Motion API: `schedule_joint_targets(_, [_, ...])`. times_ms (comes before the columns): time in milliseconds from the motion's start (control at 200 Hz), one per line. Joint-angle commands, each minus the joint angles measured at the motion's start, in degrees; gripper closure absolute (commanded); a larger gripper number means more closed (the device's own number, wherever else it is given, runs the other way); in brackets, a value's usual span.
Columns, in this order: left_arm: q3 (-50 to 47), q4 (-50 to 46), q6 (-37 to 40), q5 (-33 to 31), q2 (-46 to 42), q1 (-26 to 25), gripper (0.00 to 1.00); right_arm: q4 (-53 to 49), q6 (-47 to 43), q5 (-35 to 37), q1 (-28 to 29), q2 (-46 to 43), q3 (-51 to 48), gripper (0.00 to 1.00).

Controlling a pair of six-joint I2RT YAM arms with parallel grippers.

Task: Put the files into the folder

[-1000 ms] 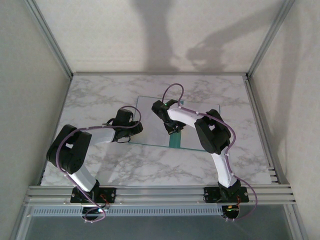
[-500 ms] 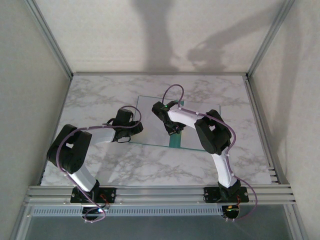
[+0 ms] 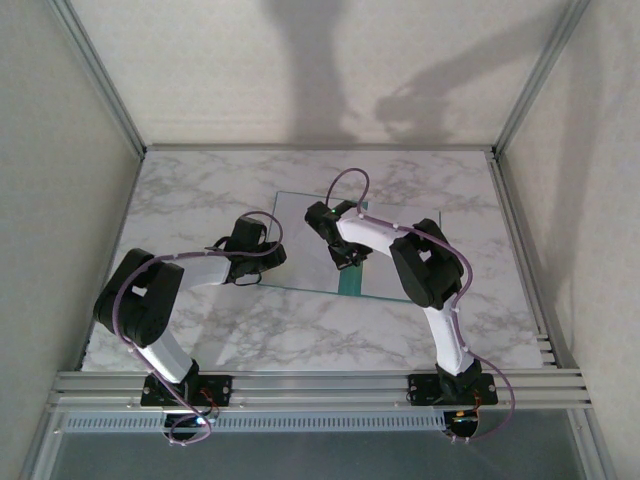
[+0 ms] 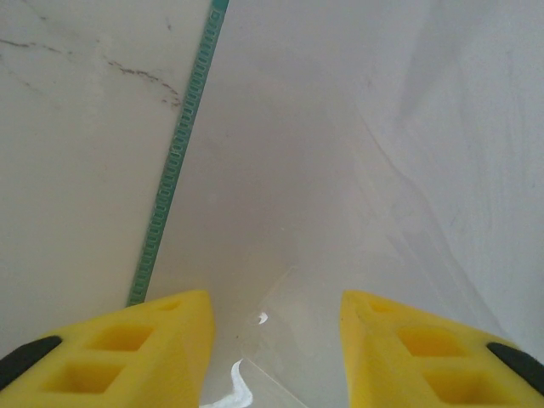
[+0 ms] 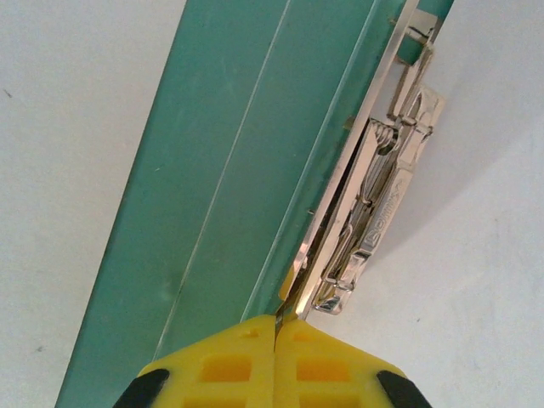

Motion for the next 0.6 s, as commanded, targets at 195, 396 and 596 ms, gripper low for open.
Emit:
schedule_joint_targets(195, [-1.3,-6.5,0.5,0.1,4.0,0.2,0.55,2.0,0.7,-10.1,0.0,4.0,1.5,1.00])
schedule_joint_targets(396, [-1.2,-6.5,0.5,0.2,4.0,0.1,0.55,0.4,0.3,-8.7,0.0,3.3,3.4,1.00])
schedule_joint_targets(596, [-1.2,-6.4,0.5,0.3,4.3,0.1,0.55,-1.2,-0.5,-5.8,0.0,3.6,3.7,1.00])
